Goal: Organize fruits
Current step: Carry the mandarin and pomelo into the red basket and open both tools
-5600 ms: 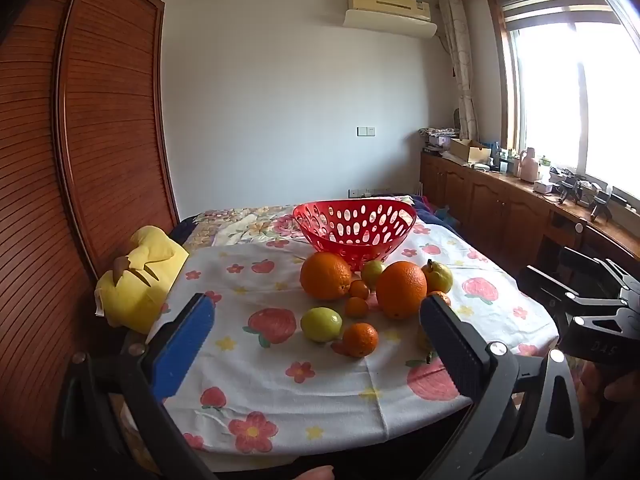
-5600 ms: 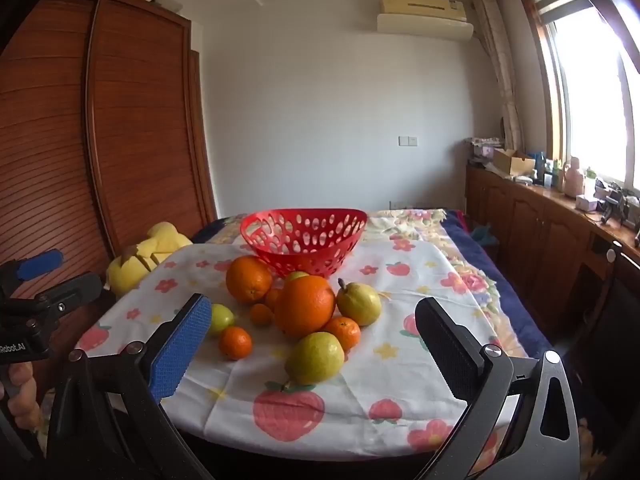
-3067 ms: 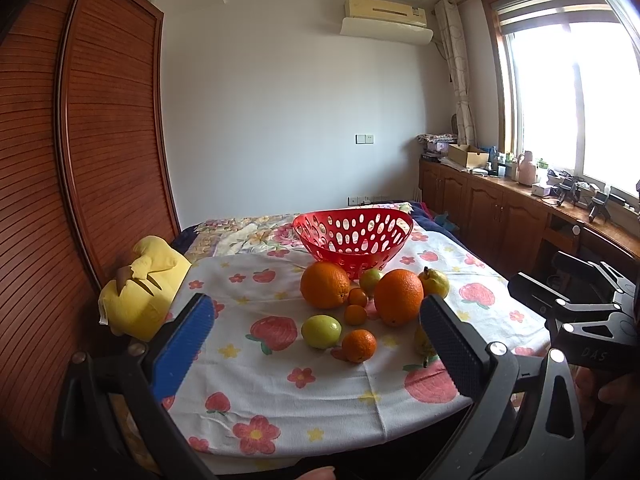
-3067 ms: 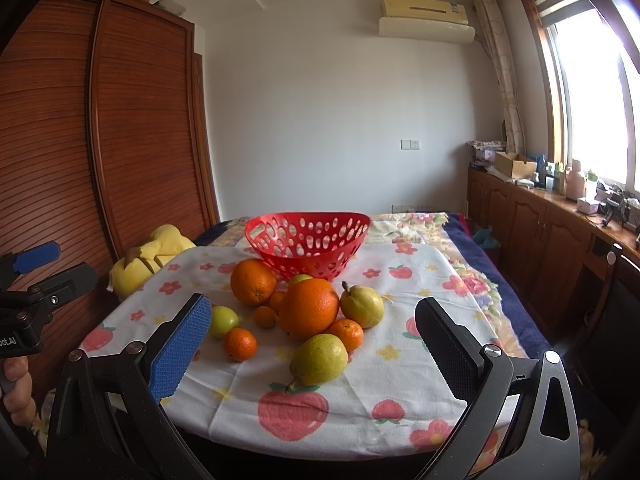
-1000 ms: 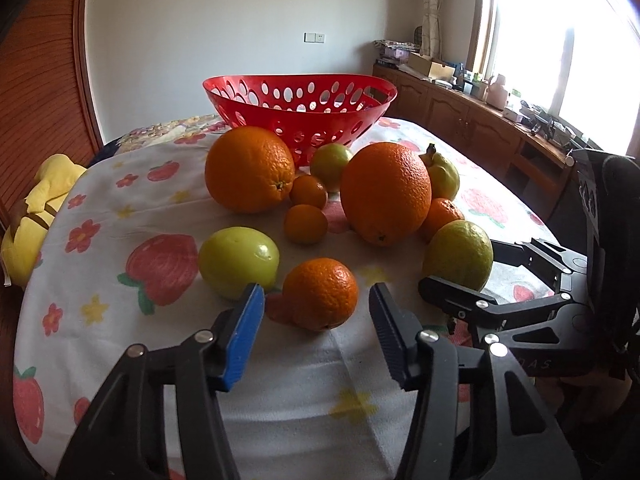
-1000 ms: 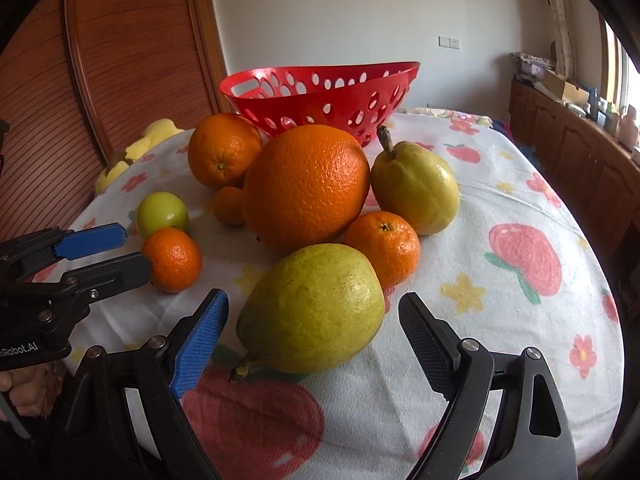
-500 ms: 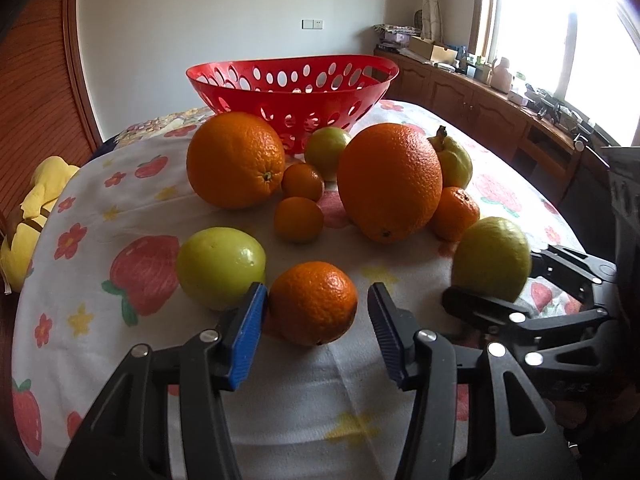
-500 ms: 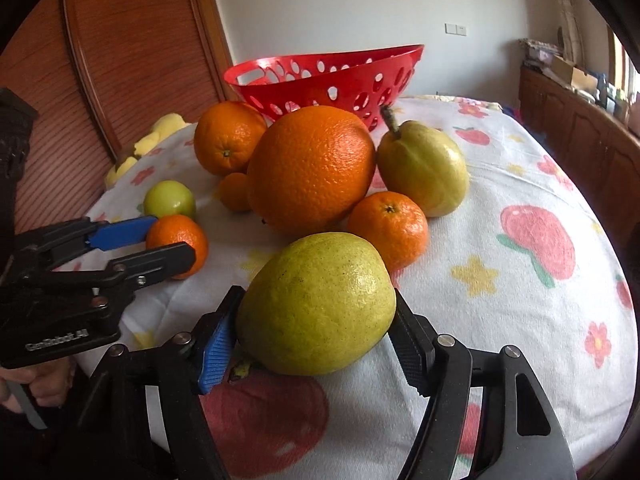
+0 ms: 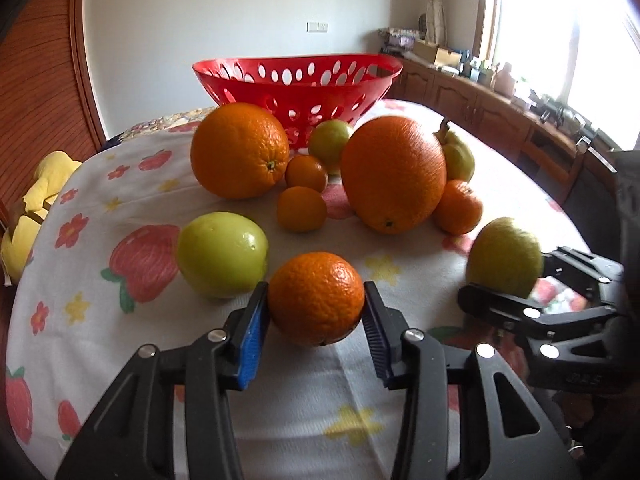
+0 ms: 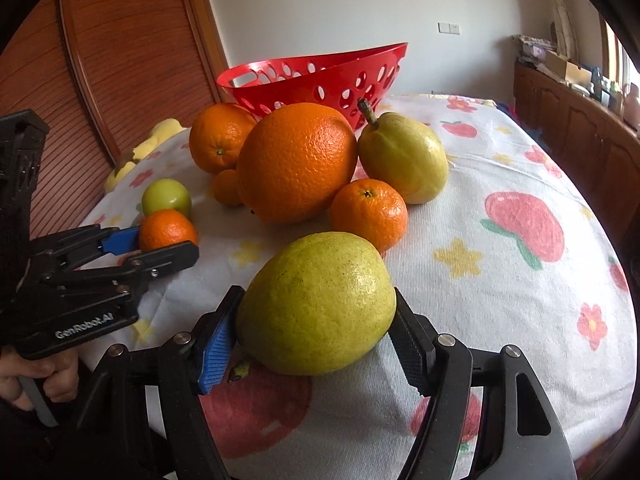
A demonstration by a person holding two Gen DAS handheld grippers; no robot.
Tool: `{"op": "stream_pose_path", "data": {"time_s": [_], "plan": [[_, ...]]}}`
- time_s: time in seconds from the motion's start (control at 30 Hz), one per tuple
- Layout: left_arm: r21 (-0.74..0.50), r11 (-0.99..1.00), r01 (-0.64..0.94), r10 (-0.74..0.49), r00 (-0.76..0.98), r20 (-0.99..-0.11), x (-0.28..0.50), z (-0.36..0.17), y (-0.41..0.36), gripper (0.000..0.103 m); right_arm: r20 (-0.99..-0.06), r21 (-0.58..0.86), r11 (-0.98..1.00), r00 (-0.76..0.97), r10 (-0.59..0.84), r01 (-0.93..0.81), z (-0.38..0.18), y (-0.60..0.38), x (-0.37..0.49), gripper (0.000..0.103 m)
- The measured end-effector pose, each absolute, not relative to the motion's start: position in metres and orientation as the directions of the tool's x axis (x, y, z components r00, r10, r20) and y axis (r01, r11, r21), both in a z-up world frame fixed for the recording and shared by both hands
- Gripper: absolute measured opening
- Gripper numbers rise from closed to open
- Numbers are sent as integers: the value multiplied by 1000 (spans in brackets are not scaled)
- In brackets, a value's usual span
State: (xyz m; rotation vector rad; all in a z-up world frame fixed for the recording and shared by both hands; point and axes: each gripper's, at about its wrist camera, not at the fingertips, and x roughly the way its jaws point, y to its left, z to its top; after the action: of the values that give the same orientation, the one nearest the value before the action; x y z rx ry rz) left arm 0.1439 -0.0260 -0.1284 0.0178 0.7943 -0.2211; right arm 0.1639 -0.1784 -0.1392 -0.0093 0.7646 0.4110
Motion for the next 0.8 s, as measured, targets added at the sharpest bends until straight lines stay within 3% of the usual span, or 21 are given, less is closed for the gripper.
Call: {"op": "stream_pose_path", "data": {"time_s": [0.4,0.8], "plan": [[-108,970,218,-234,714,-660,124,-101,-13,43,-656,141,916,658,370,-375,-132,-181,161,71],[-94,966,240,-248,768,-590,151,-56,9,43,-572,78,886,707,416,-457,-69,-184,177,71]]}}
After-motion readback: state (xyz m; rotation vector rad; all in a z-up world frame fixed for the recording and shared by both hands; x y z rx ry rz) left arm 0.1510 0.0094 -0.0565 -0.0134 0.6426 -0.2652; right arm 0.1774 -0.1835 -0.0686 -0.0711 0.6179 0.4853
